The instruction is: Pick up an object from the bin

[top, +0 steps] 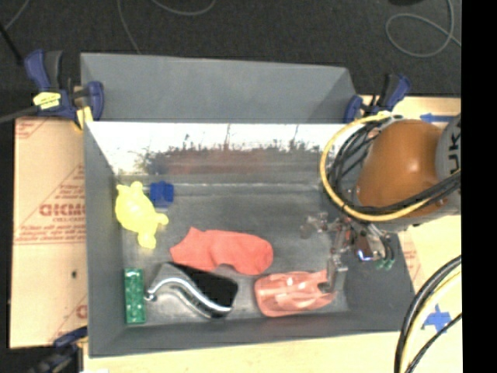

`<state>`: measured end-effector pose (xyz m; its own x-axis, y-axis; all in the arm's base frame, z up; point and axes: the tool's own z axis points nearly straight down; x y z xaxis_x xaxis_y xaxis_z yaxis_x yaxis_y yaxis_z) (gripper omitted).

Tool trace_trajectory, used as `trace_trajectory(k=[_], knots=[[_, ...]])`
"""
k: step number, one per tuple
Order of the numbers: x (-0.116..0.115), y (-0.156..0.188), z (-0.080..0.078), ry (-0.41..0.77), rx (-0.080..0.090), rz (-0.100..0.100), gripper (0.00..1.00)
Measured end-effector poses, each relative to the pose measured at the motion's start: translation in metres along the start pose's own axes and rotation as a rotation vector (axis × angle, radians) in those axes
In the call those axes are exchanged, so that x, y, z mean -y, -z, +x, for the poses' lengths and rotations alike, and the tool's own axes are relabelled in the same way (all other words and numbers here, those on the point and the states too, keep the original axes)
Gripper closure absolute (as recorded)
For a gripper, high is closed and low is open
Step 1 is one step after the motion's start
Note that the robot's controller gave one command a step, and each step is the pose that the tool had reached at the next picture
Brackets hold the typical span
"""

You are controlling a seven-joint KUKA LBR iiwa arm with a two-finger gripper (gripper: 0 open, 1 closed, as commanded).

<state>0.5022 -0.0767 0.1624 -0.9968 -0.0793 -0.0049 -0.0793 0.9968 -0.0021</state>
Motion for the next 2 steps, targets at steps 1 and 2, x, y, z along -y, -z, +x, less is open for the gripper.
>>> trace_trajectory(k=[1, 2], knots=[[-0.02, -0.014, 0.016, 0.155, -0.007, -0.001, 0.0], [-0.033, -0.034, 0.022, 0.172, 0.002, 0.0, 0.0]])
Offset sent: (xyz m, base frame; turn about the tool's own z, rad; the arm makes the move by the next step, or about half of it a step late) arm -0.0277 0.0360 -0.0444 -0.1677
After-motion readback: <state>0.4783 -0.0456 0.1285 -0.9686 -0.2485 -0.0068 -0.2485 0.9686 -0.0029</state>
